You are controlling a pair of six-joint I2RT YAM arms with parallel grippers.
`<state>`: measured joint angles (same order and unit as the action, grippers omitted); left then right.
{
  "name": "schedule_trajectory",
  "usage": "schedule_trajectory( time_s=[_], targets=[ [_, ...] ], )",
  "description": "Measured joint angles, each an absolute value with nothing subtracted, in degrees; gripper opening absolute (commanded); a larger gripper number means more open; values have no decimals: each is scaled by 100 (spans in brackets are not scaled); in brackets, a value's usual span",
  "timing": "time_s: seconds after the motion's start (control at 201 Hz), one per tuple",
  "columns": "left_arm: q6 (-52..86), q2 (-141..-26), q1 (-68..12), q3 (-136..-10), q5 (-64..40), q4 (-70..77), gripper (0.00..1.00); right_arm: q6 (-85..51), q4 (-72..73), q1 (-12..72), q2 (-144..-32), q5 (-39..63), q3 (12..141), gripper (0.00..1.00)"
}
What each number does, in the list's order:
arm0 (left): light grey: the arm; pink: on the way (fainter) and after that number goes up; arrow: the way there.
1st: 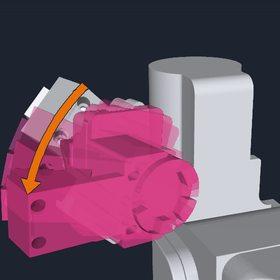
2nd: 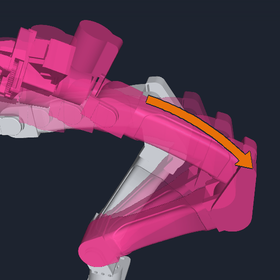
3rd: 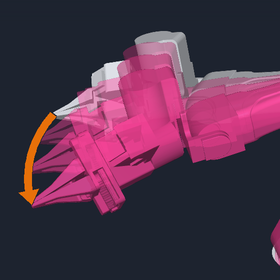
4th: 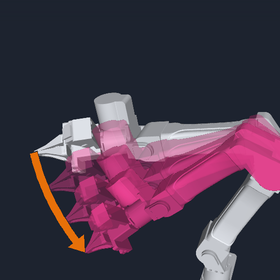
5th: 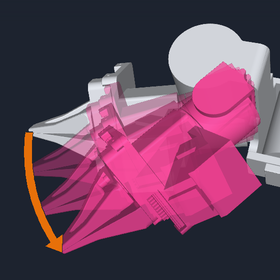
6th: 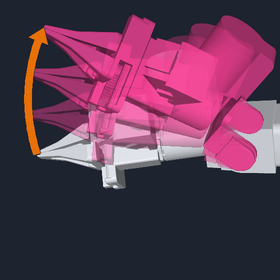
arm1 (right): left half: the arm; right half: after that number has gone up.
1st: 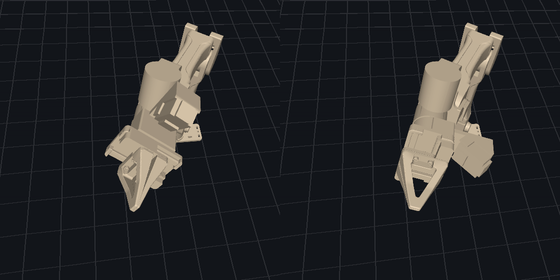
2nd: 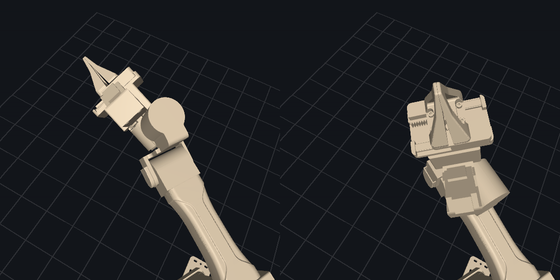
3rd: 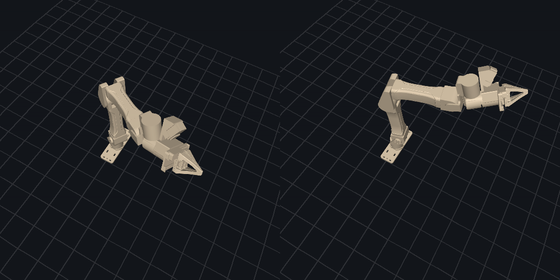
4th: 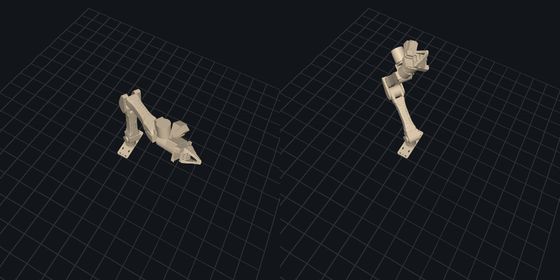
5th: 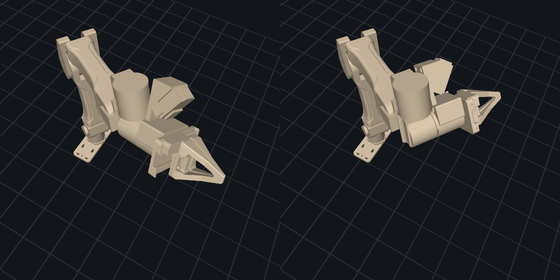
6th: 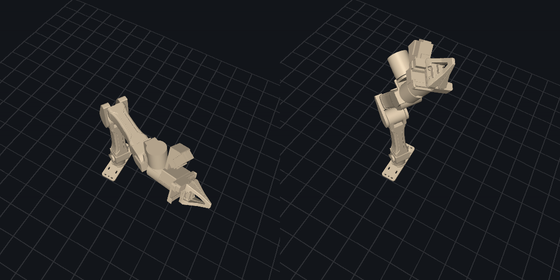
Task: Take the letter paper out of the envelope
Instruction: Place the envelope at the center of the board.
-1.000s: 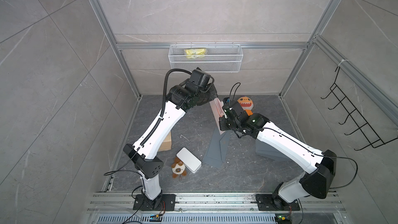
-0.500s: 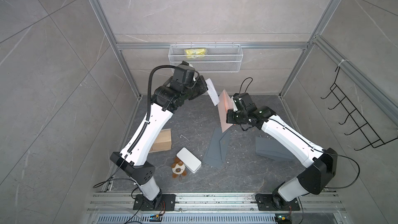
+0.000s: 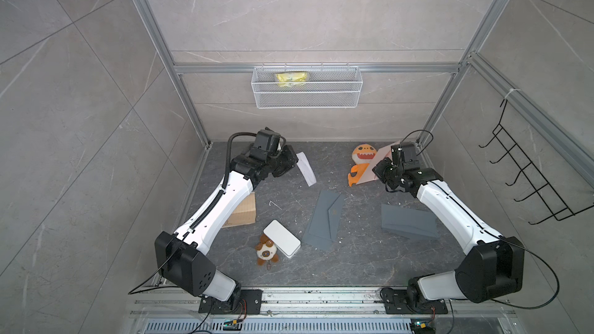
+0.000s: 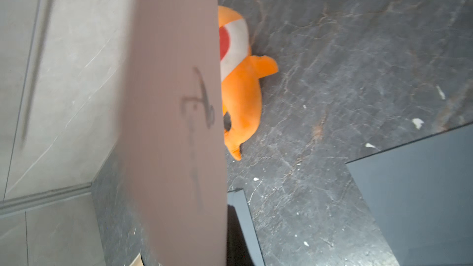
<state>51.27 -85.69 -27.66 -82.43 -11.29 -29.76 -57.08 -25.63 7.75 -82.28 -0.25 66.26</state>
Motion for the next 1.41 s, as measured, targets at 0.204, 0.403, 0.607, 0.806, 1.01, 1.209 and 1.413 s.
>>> schedule_trajectory(
  time_s=[0.204, 0.403, 0.607, 0.806, 1.01, 1.209, 1.413],
  targets=[
    [5210, -8562, -2773, -7883, -1337, -2709, 0, -6034, -1879, -64, -8523, 392, 5863, 0],
    [5218, -8562, -2794, -7881, -1435, -2519, 0, -6182, -937, -670, -8958, 1151, 5251, 0],
    [5218, -8562, -2814, -7881, -1520, -2475, 0, -6241, -279, -1024, -9454, 1708, 4952, 16],
    [5221, -8562, -2814, -7881, -1525, -2440, 0, -6239, -322, -1122, -9703, 1872, 4939, 30],
    [5218, -8569, -2814, -7883, -1525, -2416, 0, -6189, -867, -1122, -9706, 1741, 5015, 45],
    [5218, -8619, -2829, -7896, -1559, -2408, 0, -6171, -1594, -1116, -9588, 1378, 5280, 56],
    [5203, -8947, -2836, -8226, -1708, -2504, 0, -6038, -2383, -913, -9284, 937, 5894, 60]
  ],
)
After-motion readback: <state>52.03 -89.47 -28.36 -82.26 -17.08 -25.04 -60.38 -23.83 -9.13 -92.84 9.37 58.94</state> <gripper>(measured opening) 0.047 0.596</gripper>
